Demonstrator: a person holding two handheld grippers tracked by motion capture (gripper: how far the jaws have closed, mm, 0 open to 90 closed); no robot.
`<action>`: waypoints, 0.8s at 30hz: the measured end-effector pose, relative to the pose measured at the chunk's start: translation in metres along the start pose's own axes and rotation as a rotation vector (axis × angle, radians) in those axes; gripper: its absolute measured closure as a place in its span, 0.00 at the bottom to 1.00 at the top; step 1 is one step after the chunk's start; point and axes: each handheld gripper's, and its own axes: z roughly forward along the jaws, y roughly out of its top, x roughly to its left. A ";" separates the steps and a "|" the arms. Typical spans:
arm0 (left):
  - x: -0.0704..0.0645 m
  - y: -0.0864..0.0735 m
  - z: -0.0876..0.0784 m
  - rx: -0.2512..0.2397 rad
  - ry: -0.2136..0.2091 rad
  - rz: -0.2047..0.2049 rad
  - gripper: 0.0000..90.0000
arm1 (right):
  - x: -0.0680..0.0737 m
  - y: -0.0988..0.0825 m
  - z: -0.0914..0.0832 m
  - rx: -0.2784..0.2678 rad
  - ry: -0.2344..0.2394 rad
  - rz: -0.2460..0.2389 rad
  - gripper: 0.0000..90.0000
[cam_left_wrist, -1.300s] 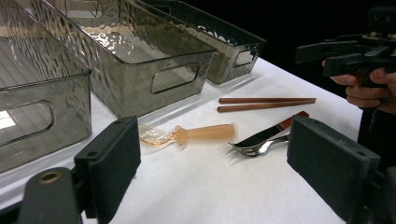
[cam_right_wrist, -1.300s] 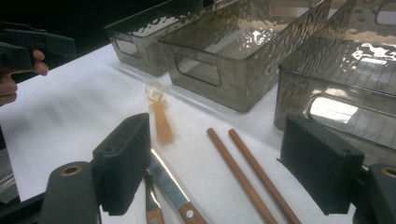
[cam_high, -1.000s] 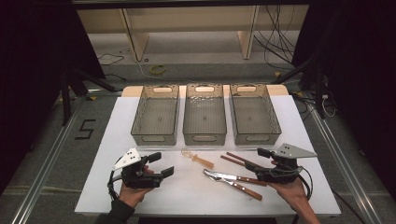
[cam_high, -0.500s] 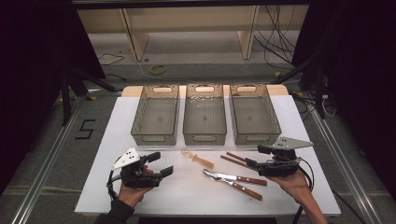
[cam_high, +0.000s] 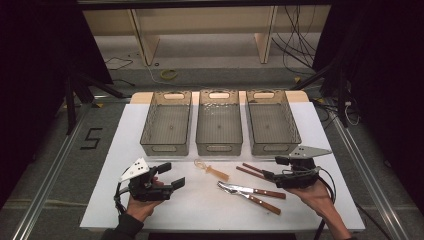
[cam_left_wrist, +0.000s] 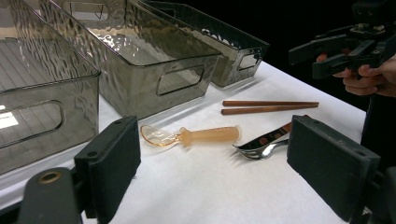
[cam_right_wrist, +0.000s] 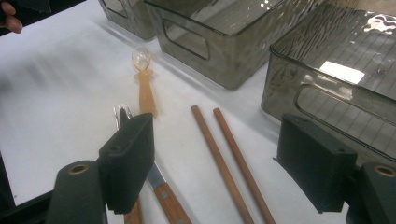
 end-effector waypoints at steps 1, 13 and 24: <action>0.000 0.000 0.000 0.000 -0.001 0.000 0.19 | -0.001 0.000 0.000 0.001 0.000 0.000 0.31; 0.000 0.000 0.000 0.000 0.001 0.000 0.19 | -0.003 0.004 0.003 0.046 0.000 -0.016 0.31; 0.000 0.000 0.000 0.001 0.001 0.000 0.19 | -0.004 0.012 0.007 0.103 0.005 -0.040 0.31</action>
